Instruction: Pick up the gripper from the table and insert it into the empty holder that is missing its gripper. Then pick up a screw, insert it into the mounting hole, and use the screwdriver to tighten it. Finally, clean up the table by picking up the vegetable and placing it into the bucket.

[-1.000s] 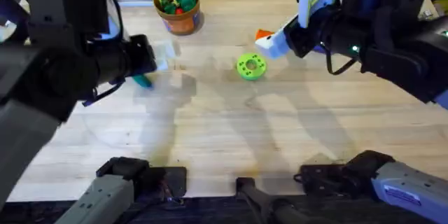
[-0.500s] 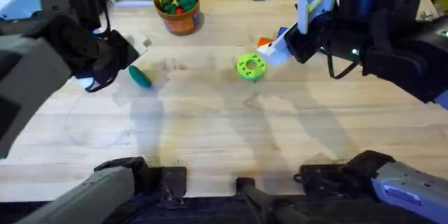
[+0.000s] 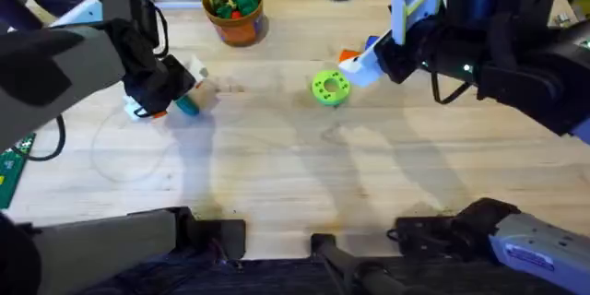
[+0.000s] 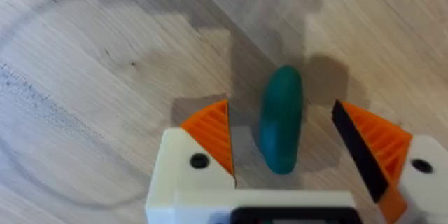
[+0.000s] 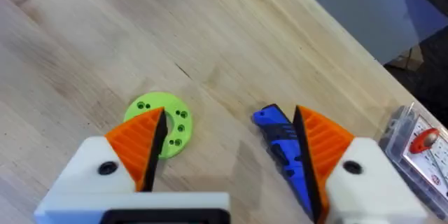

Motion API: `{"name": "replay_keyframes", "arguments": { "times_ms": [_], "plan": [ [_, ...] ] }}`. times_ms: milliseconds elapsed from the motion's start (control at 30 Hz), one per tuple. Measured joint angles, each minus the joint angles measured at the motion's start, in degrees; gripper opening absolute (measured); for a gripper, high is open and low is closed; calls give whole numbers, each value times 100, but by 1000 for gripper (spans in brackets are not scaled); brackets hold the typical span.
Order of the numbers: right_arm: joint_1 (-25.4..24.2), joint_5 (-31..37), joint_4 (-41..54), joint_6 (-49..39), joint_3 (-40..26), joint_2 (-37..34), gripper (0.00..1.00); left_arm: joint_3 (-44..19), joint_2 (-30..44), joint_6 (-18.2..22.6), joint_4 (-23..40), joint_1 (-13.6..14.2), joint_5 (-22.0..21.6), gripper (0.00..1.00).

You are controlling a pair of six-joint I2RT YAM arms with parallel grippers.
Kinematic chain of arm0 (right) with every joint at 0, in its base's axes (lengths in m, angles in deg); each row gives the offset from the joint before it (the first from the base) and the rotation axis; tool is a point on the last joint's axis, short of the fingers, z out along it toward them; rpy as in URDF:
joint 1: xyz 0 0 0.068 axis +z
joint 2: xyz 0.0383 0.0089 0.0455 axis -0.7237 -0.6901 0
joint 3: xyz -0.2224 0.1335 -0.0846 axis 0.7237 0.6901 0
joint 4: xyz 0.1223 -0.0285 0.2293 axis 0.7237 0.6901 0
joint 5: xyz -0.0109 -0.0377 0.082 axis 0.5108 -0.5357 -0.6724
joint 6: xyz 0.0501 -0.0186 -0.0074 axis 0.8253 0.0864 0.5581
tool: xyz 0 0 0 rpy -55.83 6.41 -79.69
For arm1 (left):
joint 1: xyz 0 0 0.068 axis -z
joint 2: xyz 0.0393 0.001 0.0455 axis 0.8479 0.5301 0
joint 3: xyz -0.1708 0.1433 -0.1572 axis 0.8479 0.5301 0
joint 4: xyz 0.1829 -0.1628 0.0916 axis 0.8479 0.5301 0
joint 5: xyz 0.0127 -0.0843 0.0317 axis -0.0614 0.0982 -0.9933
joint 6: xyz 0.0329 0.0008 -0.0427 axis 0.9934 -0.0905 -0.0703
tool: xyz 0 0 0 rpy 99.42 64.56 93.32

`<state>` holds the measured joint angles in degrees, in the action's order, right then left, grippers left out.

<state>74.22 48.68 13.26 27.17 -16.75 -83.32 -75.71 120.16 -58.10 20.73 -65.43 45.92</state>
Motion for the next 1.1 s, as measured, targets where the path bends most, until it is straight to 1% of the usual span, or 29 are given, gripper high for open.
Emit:
{"name": "replay_keyframes", "arguments": {
  "times_ms": [100,167,200,233,267,300,400,500,633,733,800,867,967,1000,1100],
  "plan": [
    [0,2,-26,0,-1,-33,994,0,144,-17,56,0,-3,778],
    [0,2,-34,0,-1,-117,994,0,207,-21,101,0,-4,621],
    [0,2,-34,0,-1,-160,994,0,221,-36,121,0,-15,506],
    [0,2,-35,0,-1,-210,994,0,225,-35,127,0,-20,366],
    [0,2,-120,0,-1,-312,994,-45,220,-24,140,0,-47,39],
    [0,2,-177,0,-1,-322,994,-67,219,-34,161,0,-52,20],
    [0,4,-435,0,-1,-323,994,-107,221,-26,194,0,-42,22],
    [0,2,-651,0,-1,-323,994,-317,231,133,281,0,88,22],
    [0,2,-856,0,-1,-323,994,-1069,239,310,520,0,388,22],
    [0,3,-901,-2,-1,-323,994,-1742,237,363,480,5,668,22],
    [0,2,-908,-2,-1,-323,994,-2061,237,379,209,30,881,22],
    [0,2,-908,0,-1,-323,994,-2190,237,379,-183,96,1095,22],
    [0,2,-909,0,-1,-323,994,-2205,241,379,-656,328,1341,22],
    [0,2,-911,0,-1,-323,994,-2205,263,379,-811,445,1406,22],
    [0,2,-913,0,-1,-323,994,-2205,412,379,-1241,733,1517,21]
  ]
}}
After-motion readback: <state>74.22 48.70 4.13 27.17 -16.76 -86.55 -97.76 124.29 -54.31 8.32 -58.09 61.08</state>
